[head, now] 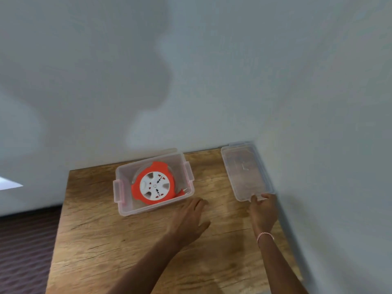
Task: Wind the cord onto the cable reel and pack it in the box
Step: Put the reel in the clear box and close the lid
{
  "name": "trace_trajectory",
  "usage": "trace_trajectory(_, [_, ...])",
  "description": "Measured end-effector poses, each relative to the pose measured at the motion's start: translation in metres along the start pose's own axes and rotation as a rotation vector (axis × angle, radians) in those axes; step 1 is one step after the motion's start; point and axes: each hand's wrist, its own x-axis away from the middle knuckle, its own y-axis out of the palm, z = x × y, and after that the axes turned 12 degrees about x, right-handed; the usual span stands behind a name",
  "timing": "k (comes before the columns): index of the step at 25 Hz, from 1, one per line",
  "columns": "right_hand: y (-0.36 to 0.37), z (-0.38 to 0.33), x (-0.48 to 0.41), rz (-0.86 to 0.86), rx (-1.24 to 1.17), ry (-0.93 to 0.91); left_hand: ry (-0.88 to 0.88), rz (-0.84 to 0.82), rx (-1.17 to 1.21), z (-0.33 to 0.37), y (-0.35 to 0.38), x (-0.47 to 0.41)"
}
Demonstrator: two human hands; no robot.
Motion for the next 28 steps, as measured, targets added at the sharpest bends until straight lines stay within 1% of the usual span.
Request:
trace_trajectory(2, [0.01, 0.038, -0.035, -0.03, 0.035, 0.095, -0.036, -0.164, -0.105, 0.006, 0.023, -0.019])
trace_trajectory(3, [0.006, 0.041, -0.042, -0.046, 0.019, 0.136, -0.041, -0.217, -0.174, 0.008, 0.034, -0.028])
trace_trajectory(6, [-0.014, 0.017, -0.042, -0.102, 0.014, 0.16, -0.075, -0.262, -0.338, 0.002, 0.061, -0.038])
trace_trajectory(8, [-0.015, 0.012, -0.046, -0.135, -0.048, 0.19, -0.092, -0.269, -0.375, -0.003, 0.072, -0.04])
trace_trajectory(10, [-0.012, 0.014, -0.049, -0.147, -0.197, 0.284, -0.092, -0.255, -0.361, -0.004, 0.076, -0.039])
trace_trajectory(13, [-0.011, 0.018, -0.052, -0.227, -0.6, 0.384, -0.155, -0.283, -0.295, 0.001, 0.074, -0.044])
trace_trajectory(15, [-0.013, 0.022, -0.052, -0.289, -0.715, 0.368, -0.242, -0.308, -0.161, 0.009, 0.07, -0.052])
trace_trajectory(16, [-0.016, 0.023, -0.049, -0.318, -0.727, 0.335, -0.281, -0.282, -0.027, 0.018, 0.065, -0.057])
trace_trajectory(18, [-0.021, 0.024, -0.043, -0.351, -0.763, 0.268, -0.335, -0.131, 0.319, 0.047, 0.045, -0.069])
trace_trajectory(20, [-0.028, 0.023, -0.039, -0.341, -0.804, 0.187, -0.388, 0.043, 0.574, 0.08, 0.013, -0.083])
trace_trajectory(21, [-0.031, 0.02, -0.038, -0.32, -0.804, 0.126, -0.408, 0.107, 0.684, 0.096, -0.008, -0.089])
trace_trajectory(23, [-0.04, 0.011, -0.034, -0.242, -0.746, -0.014, -0.39, 0.242, 0.965, 0.115, -0.052, -0.094])
trace_trajectory(25, [-0.051, -0.005, -0.027, -0.126, -0.613, -0.163, -0.379, 0.324, 1.203, 0.118, -0.099, -0.087])
trace_trajectory(27, [-0.061, -0.022, -0.013, -0.011, -0.514, -0.342, -0.41, 0.34, 1.284, 0.113, -0.14, -0.068])
trace_trajectory(28, [-0.063, -0.029, -0.004, -0.005, -0.511, -0.428, -0.436, 0.351, 1.291, 0.107, -0.156, -0.053])
